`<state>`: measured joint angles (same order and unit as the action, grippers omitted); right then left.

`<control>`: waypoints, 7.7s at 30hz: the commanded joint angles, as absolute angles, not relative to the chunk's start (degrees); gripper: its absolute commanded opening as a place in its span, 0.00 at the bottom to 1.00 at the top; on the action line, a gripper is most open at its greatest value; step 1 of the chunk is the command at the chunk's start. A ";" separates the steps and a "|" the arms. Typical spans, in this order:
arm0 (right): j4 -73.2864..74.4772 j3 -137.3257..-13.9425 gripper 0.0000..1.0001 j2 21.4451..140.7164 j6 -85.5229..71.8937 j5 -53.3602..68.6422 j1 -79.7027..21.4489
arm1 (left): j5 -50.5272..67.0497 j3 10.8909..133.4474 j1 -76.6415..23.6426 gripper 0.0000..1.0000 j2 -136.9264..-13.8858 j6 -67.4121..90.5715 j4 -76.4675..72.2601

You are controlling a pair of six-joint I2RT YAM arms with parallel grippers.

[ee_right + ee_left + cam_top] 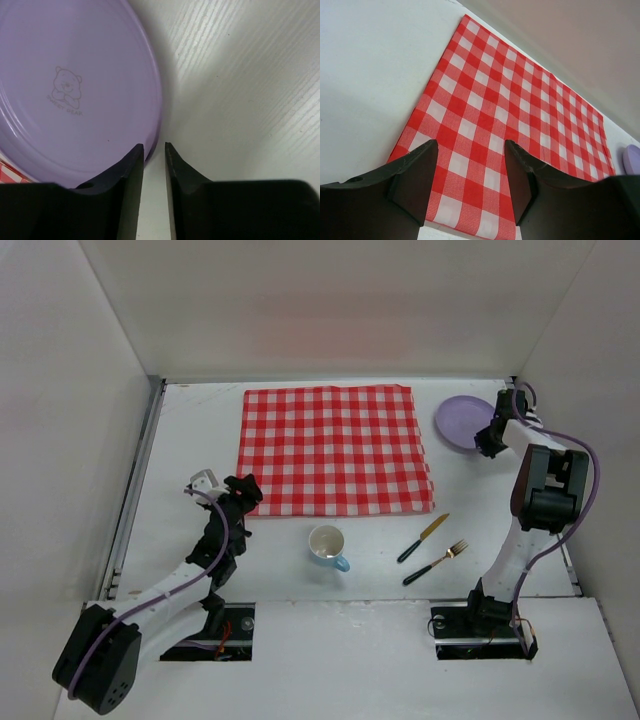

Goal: Set the dinner table for one person

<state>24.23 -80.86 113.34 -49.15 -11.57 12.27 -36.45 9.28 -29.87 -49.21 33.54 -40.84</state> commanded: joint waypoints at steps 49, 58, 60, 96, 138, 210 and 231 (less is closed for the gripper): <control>3.60 -81.12 0.03 113.11 -47.38 -2.80 -30.63 | -34.72 9.14 -26.24 0.50 -51.59 37.00 -40.17; 8.79 -83.41 0.06 115.66 -45.79 -5.18 -30.63 | -33.92 9.05 -26.67 0.50 -51.42 37.62 -40.17; 9.49 -83.32 0.07 116.01 -45.88 -4.75 -30.63 | -34.28 9.14 -26.85 0.51 -51.42 37.44 -40.17; 26.72 -59.15 0.56 72.85 -29.18 -11.60 -59.10 | -33.13 9.58 -26.67 0.52 -52.91 38.41 -40.08; 29.25 -106.04 0.11 111.06 -24.70 -10.99 -19.04 | -29.18 10.90 -25.53 0.56 -57.47 40.69 -39.82; 1.41 -33.04 0.36 45.45 -41.57 -20.39 -13.76 | -9.93 52.37 -78.09 0.35 -99.56 5.45 -33.67; -1.05 -30.67 0.35 43.42 -44.30 -15.38 -9.62 | -6.94 62.05 -81.43 0.40 -110.91 1.94 -28.04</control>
